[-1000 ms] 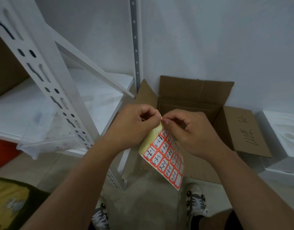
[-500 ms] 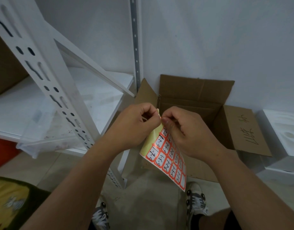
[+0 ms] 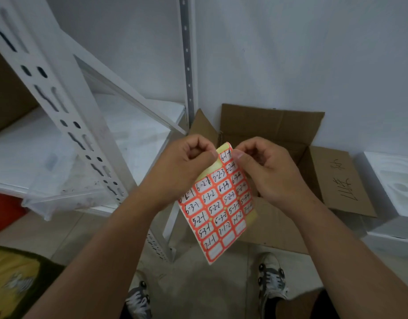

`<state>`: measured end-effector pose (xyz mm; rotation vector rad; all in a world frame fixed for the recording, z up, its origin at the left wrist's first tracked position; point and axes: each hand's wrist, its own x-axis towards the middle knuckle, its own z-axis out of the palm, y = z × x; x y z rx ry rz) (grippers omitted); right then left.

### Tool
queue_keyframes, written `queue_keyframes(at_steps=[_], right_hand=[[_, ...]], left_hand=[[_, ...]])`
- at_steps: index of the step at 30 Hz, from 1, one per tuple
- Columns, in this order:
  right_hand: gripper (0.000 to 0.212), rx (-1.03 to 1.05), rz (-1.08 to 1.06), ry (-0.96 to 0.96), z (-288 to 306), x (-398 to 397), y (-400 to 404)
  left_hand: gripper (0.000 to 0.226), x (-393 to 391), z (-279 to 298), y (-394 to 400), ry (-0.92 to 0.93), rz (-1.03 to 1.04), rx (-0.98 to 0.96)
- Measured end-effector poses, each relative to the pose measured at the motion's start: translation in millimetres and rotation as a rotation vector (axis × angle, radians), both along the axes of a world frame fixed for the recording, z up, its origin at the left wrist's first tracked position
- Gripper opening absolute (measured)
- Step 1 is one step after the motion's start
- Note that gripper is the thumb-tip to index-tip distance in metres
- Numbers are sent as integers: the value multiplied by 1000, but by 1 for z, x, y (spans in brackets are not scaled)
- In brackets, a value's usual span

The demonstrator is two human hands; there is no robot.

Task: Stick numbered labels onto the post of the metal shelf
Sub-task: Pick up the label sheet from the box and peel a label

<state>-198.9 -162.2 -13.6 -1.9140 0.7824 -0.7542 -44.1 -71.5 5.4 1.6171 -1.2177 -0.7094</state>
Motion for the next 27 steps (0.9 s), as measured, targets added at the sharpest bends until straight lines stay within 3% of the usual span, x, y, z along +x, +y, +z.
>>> queue_keyframes(at_steps=[9, 13, 15, 19, 27], right_hand=[[7, -186, -104, 14, -6, 2, 1], [15, -613, -209, 25, -11, 6, 0], [27, -732, -198, 82, -12, 8, -1], [40, -741, -82, 178, -12, 11, 3], [38, -705, -6, 159, -10, 12, 7]], left_hand=[[18, -1, 1, 0, 68, -12, 121], [17, -2, 1, -1, 3, -3, 105], [19, -4, 1, -1, -19, 0, 79], [23, -5, 0, -1, -61, 35, 12], [21, -3, -3, -1, -194, 41, -33]])
